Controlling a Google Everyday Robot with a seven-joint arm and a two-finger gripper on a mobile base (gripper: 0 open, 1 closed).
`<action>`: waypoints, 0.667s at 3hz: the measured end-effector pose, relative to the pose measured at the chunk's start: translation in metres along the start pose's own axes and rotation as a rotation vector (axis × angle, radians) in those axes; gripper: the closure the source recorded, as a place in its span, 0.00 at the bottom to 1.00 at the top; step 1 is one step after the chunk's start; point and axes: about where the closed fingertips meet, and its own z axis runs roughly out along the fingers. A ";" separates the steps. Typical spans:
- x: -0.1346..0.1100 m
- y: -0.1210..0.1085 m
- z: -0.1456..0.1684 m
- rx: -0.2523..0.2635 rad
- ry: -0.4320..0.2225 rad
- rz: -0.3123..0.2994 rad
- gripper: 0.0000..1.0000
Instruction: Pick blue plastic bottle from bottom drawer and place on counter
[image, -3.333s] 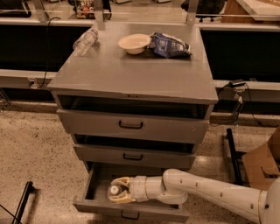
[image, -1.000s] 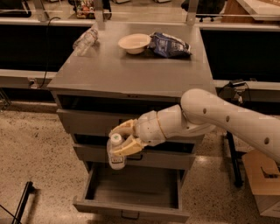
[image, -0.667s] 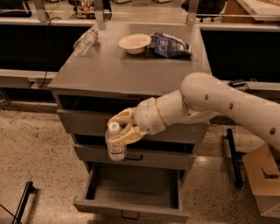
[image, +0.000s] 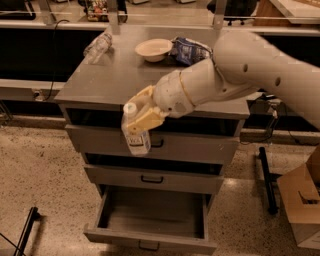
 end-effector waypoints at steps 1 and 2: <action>-0.020 -0.027 -0.025 0.069 0.027 0.029 1.00; -0.040 -0.057 -0.040 0.121 0.063 0.052 1.00</action>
Offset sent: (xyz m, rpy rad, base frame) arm 0.0836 -0.0176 0.0993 -0.0758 -0.0257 -0.2179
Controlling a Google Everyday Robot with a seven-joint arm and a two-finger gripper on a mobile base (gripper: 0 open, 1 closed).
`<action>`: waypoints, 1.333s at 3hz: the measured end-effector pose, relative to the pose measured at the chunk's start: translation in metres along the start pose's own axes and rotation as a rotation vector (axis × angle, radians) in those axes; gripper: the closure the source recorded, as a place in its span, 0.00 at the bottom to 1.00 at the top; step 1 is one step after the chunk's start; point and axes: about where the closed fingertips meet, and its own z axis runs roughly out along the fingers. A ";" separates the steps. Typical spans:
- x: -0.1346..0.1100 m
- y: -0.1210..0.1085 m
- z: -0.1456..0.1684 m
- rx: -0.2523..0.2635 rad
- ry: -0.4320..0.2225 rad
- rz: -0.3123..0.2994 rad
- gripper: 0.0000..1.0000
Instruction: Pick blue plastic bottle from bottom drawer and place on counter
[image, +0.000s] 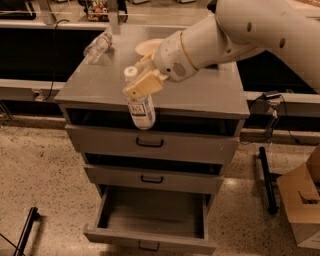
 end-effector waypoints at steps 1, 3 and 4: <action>-0.007 -0.027 -0.015 0.082 0.026 0.031 1.00; -0.008 -0.070 -0.061 0.291 -0.004 0.178 1.00; -0.001 -0.085 -0.078 0.406 -0.004 0.253 1.00</action>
Offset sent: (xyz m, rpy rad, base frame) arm 0.0687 -0.0679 0.0598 0.0444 -0.0387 -0.3812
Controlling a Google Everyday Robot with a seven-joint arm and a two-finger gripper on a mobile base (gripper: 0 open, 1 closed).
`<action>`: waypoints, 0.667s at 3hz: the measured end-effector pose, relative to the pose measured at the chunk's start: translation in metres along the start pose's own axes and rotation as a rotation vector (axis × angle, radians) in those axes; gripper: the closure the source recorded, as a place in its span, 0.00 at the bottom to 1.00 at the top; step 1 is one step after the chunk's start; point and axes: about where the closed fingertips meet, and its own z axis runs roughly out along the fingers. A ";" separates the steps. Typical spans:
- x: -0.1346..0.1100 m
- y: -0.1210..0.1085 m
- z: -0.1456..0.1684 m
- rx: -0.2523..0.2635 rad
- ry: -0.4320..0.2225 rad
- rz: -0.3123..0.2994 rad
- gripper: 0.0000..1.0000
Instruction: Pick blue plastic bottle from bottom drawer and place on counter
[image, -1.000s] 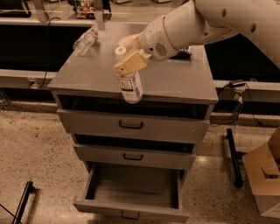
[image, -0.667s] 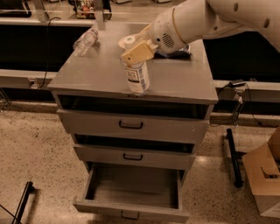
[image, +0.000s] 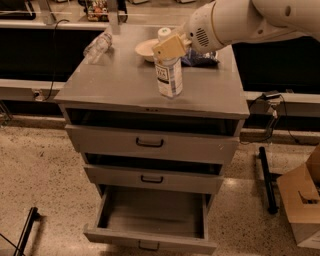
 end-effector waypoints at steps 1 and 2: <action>-0.002 -0.002 0.001 0.008 -0.007 0.013 1.00; -0.003 0.000 0.001 0.005 0.007 0.016 1.00</action>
Offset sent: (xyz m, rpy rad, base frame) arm 0.0025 -0.0001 -0.0013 -0.0075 0.0307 -0.0218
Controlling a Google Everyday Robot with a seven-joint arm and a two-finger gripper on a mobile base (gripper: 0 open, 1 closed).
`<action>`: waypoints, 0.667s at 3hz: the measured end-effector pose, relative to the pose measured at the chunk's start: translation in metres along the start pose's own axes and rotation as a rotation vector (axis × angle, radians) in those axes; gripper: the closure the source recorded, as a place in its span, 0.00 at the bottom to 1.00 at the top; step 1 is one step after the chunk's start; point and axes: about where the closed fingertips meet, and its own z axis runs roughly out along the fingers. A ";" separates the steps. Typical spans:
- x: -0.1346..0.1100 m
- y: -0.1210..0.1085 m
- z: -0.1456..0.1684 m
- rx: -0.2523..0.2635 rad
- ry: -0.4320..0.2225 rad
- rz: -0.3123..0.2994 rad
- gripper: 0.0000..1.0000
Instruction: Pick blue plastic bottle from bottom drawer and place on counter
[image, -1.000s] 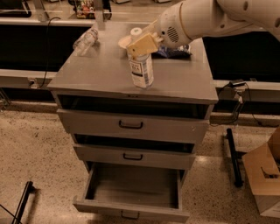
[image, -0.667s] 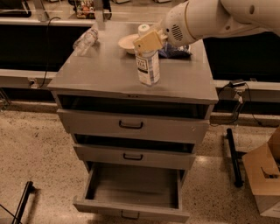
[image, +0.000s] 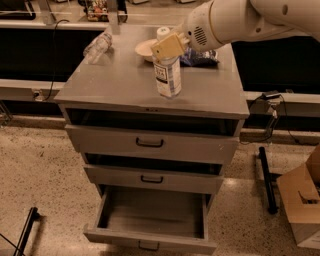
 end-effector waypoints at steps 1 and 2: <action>-0.007 -0.009 0.003 -0.001 0.053 0.021 1.00; -0.009 -0.018 0.009 -0.015 0.070 0.090 1.00</action>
Offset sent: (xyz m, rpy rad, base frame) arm 0.0348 -0.0045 0.0069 0.0378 0.1835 -0.0759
